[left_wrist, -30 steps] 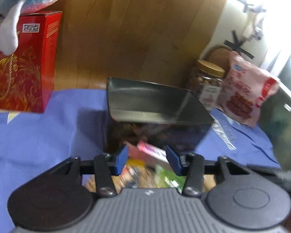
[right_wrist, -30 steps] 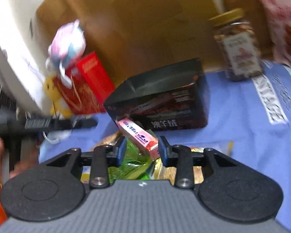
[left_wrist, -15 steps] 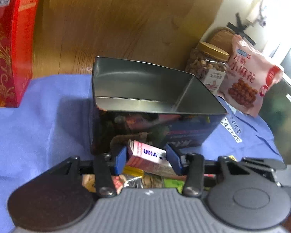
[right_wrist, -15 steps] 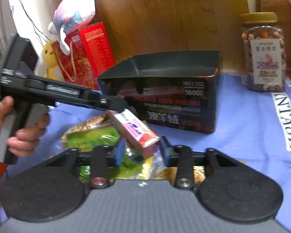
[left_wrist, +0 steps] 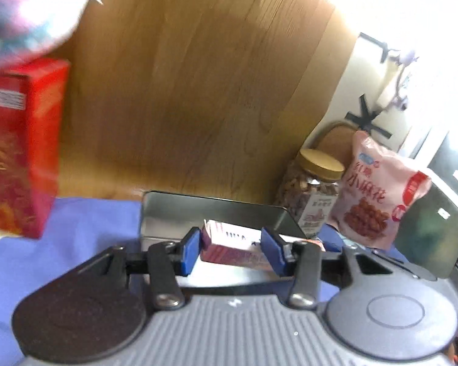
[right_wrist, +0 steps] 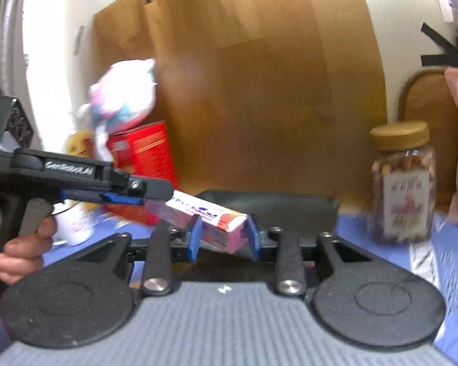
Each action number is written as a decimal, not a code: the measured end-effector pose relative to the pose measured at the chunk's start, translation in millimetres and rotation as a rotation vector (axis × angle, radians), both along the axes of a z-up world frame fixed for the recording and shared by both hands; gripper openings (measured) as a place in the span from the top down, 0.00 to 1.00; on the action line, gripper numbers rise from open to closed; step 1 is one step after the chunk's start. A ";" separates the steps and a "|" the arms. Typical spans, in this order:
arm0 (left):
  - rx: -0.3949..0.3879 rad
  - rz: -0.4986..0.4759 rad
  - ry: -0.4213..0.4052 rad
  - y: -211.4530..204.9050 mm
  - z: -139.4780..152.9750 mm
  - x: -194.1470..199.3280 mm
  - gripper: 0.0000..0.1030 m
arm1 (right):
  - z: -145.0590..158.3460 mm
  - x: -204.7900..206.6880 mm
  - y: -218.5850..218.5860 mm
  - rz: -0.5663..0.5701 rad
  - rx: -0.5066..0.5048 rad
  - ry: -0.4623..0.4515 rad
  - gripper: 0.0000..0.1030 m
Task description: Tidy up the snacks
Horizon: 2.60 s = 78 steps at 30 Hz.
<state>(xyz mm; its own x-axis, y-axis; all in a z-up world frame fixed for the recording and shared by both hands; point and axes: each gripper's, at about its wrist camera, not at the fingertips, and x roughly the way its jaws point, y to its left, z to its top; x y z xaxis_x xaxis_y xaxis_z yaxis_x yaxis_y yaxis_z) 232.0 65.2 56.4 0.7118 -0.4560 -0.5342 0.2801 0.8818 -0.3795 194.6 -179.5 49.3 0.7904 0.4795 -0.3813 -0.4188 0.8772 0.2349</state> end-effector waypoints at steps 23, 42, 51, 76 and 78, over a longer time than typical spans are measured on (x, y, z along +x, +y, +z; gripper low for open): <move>0.051 0.264 0.042 13.5 -30.8 -33.8 0.52 | -34.0 -37.3 -100.4 -0.152 0.232 0.169 0.52; -0.136 -0.096 0.192 -63.9 -43.4 -130.0 0.53 | -105.7 -155.3 -138.7 -0.290 0.617 0.446 0.84; -0.125 -0.260 0.276 -135.1 -62.8 -137.8 0.50 | -126.8 -197.7 -169.3 -0.353 0.852 0.518 0.84; 0.044 0.124 0.109 -13.1 -4.3 12.0 0.71 | -33.9 45.7 11.5 -0.030 0.378 0.298 0.82; 0.124 0.160 0.109 -12.5 -12.8 22.2 0.67 | -40.1 56.3 32.7 -0.021 0.263 0.273 0.79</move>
<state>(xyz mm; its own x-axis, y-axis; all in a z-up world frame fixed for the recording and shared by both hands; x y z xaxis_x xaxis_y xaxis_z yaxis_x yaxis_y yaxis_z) 254.2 52.7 43.6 0.7045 -0.2682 -0.6571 0.0961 0.9534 -0.2861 250.9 -146.8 9.1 0.6876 0.5737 -0.4449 -0.2925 0.7798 0.5535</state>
